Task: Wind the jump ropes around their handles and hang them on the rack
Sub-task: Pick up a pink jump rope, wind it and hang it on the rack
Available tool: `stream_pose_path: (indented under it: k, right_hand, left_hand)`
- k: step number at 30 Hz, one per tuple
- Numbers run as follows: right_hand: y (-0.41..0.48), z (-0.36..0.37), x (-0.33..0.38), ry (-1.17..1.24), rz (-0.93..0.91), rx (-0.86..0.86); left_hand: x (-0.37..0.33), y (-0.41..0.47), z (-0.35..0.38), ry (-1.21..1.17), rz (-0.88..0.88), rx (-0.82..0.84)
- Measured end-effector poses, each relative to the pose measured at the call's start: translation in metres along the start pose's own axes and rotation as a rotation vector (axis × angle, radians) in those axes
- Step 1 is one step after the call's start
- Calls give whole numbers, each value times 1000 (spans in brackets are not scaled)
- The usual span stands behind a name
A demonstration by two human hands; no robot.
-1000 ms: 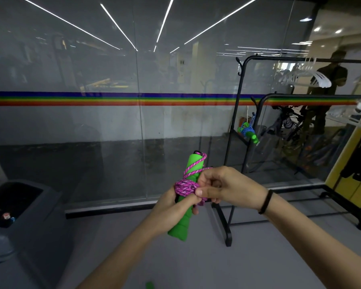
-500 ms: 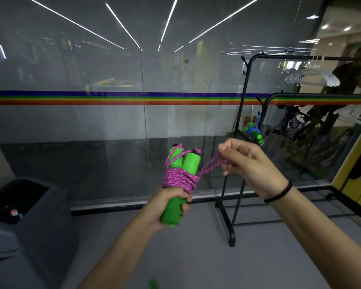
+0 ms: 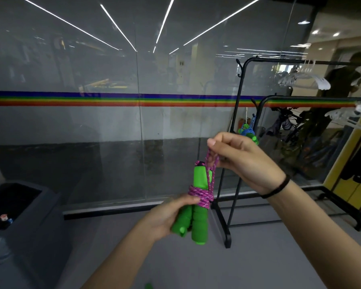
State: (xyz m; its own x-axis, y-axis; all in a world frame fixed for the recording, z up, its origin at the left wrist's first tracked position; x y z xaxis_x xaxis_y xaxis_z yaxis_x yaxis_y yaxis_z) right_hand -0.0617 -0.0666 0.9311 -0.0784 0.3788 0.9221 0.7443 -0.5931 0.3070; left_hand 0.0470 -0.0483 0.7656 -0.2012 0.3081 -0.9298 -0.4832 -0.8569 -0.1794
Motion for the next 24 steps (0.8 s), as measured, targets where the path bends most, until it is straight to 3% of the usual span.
stream_pose_path:
  k: [4, 8, 11, 18, 24]
  right_hand:
    - [0, 11, -5, -36, 40, -25]
    - [-3, 11, -3, -29, 28, -92]
    - [-6, -1, -5, 28, 24, -200]
    - [-15, -15, -14, 58, 29, -322]
    - [-17, -8, -39, -40, 169, -296]
  left_hand:
    - [-2, 9, -1, 272, 122, -264]
    - [5, 13, -5, 355, 107, -321]
    - [17, 11, -6, 369, 49, -312]
    - [37, 11, 19, 383, 2, -106]
    - [43, 20, 24, 351, -69, -50]
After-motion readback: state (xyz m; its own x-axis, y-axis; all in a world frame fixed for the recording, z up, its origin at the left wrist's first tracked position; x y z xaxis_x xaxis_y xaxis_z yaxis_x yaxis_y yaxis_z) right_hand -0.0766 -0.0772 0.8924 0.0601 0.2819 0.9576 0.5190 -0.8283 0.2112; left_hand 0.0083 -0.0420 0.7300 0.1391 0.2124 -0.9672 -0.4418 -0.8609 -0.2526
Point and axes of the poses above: each hand's wrist, its own y-axis towards the middle knuckle, its own z-axis out of the palm, x = y × z, the point moved 7 cm from there along y, towards the middle knuckle, and after that the axes turned 14 degrees about x, right-handed, at the moved point
